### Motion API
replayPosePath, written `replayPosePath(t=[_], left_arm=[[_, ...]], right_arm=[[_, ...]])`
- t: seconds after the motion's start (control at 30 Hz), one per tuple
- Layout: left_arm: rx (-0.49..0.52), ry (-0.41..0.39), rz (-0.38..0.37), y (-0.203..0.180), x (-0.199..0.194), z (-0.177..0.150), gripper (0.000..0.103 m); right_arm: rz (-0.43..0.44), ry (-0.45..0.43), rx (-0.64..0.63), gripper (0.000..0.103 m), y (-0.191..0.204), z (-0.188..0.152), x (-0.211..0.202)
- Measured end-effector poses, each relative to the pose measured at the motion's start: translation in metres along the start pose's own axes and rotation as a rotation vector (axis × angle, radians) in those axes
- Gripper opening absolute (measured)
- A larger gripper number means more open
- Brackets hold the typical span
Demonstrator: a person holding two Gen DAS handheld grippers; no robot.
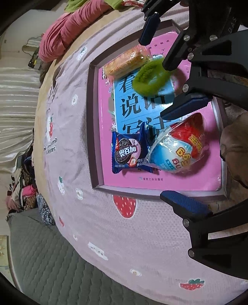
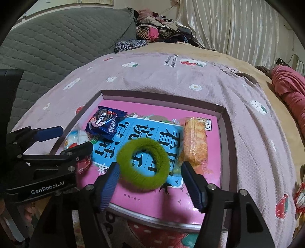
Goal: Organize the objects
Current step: 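Lower the candy egg and hair tie onto the book and open both tools, then withdraw both open tools back from the tray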
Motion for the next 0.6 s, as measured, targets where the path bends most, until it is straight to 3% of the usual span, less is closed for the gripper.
replayPosePath(t=[0.23, 0.6], left_arm=[[-0.026, -0.037, -0.002, 0.008, -0.013, 0.006, 0.078], [-0.061, -0.112, 0.003, 0.021, -0.059, 0.012, 0.081]], right_arm=[[-0.008, -0.026, 0.018, 0.069, -0.001, 0.004, -0.013], [-0.026, -0.078, 0.025, 0.082, 0.009, 0.012, -0.050]])
Point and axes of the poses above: each gripper's, at about its wrist camera, not at the fingertips, and x roughly the way its jaws point, y to its left, z to its top, the point moved 1 cm from there along x, roughly the way its jaws point, and after that the axes turned 14 degrees about -y, right-handed, at the moved point
